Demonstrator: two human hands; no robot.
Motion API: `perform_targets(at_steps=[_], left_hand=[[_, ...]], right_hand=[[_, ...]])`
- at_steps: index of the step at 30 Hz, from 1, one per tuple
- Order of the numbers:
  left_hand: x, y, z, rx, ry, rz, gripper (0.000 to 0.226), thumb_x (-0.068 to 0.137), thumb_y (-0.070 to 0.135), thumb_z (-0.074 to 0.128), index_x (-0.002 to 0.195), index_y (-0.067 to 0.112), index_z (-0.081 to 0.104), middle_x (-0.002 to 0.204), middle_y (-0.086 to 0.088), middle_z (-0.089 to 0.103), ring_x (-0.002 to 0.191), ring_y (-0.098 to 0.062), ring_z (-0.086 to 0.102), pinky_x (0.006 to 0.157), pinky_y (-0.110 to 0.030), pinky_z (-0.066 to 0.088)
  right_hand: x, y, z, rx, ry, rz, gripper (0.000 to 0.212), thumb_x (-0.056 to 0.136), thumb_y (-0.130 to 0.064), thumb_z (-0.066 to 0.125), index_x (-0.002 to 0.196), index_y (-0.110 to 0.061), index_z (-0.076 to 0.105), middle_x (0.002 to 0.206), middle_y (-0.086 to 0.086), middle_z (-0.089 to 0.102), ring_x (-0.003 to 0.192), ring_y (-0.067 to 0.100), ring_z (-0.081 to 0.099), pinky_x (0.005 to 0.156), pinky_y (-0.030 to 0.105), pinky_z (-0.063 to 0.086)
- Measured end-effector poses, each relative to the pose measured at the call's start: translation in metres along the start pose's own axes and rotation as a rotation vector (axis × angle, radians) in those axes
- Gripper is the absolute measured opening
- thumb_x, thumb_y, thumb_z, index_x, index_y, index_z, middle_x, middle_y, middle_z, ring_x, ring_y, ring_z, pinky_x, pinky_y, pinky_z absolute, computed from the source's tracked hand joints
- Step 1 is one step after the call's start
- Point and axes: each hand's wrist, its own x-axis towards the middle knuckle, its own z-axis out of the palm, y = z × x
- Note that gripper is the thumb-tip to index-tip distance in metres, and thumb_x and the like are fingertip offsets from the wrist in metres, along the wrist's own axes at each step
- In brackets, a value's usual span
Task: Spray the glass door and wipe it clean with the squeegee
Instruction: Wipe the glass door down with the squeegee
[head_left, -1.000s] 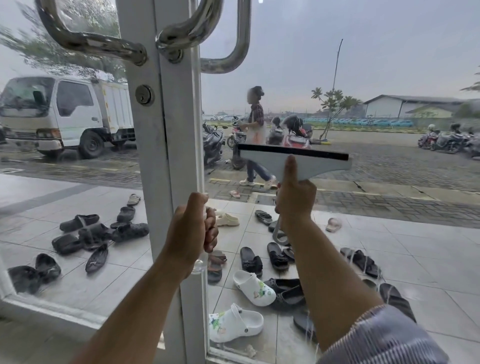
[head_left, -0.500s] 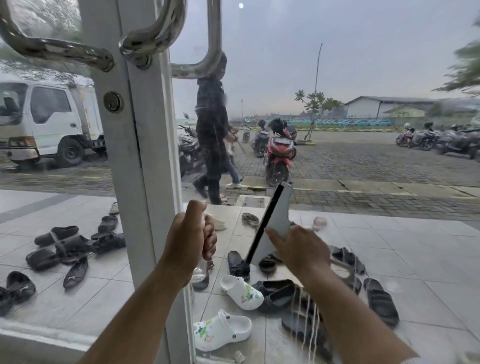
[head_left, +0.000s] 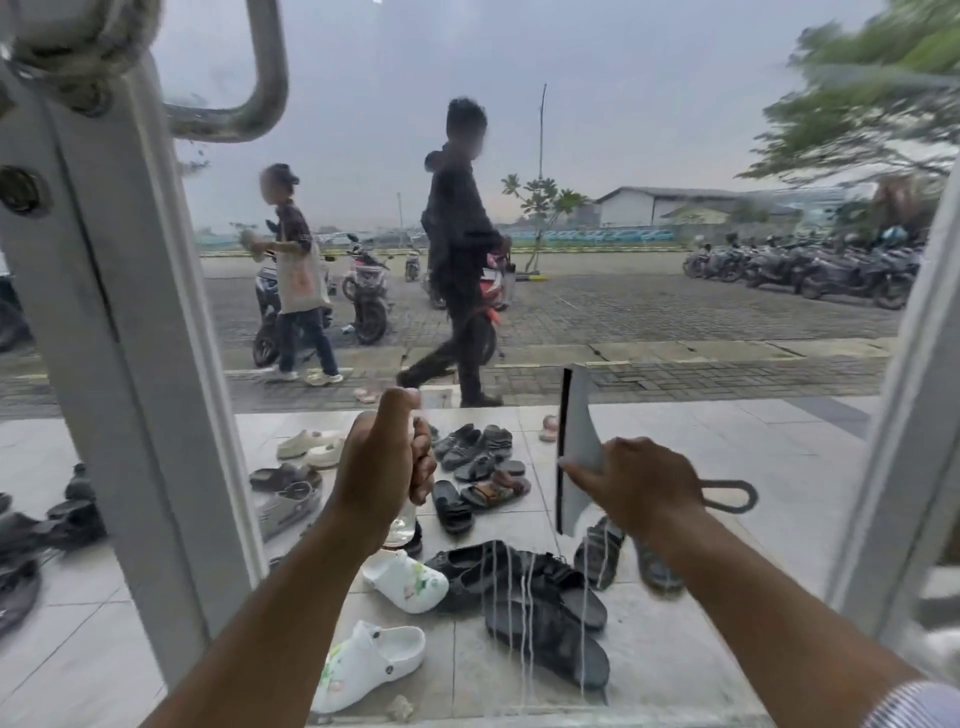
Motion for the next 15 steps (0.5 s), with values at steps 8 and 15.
perform_targets(at_steps=[8,15], left_hand=[[0.004,-0.008,0.034,-0.009,-0.041,0.003,0.043,0.079,0.047,0.039,0.044,0.022,0.037,0.042,-0.005,0.033,0.04,-0.017,0.027,0.04,-0.025,0.026],[0.013,-0.015,0.078,0.025,-0.094,-0.013,0.041,0.077,0.046,0.039,0.044,0.023,0.037,0.043,-0.005,0.034,0.042,-0.018,0.028,0.046,-0.029,0.025]], right_hand=[[0.018,-0.042,-0.013,0.119,0.048,-0.099,0.065,0.092,-0.073,0.035,0.082,-0.015,0.062,0.076,0.003,0.066,0.06,0.023,0.055,0.075,0.038,0.052],[0.012,0.053,-0.003,0.07,0.074,0.114,0.073,0.088,-0.079,0.034,0.086,-0.013,0.065,0.076,0.003,0.063,0.064,0.024,0.059,0.057,0.029,0.041]])
